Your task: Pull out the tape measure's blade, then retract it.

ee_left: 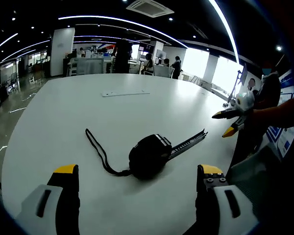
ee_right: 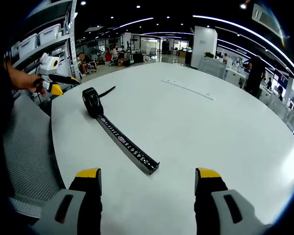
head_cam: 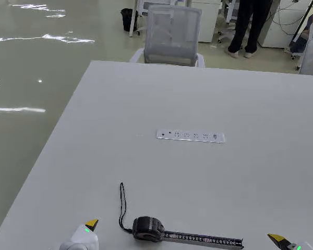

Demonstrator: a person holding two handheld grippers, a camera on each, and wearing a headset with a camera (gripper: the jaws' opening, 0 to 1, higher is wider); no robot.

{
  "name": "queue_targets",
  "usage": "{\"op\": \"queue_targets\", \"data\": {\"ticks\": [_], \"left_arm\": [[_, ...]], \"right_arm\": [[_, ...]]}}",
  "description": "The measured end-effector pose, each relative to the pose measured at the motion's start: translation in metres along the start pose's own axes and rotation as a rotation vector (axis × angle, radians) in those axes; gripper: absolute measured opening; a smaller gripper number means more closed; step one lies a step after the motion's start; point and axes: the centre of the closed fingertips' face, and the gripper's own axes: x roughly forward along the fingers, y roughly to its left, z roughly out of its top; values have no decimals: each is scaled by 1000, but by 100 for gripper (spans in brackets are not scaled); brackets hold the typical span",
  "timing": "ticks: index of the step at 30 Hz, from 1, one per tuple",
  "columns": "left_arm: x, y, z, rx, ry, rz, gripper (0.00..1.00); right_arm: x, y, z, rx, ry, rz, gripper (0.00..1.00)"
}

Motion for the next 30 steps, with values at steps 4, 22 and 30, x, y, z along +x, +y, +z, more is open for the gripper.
{"op": "queue_targets", "data": {"ticks": [4, 22, 30], "left_arm": [[8, -7, 5, -4, -10, 3, 99], [27, -18, 8, 26, -14, 110, 99], [38, -22, 11, -18, -25, 133, 99]], "right_arm": [[5, -2, 2, -21, 7, 13, 77], [30, 0, -7, -112, 84, 122, 70], [40, -1, -12, -130, 119, 180, 62]]}}
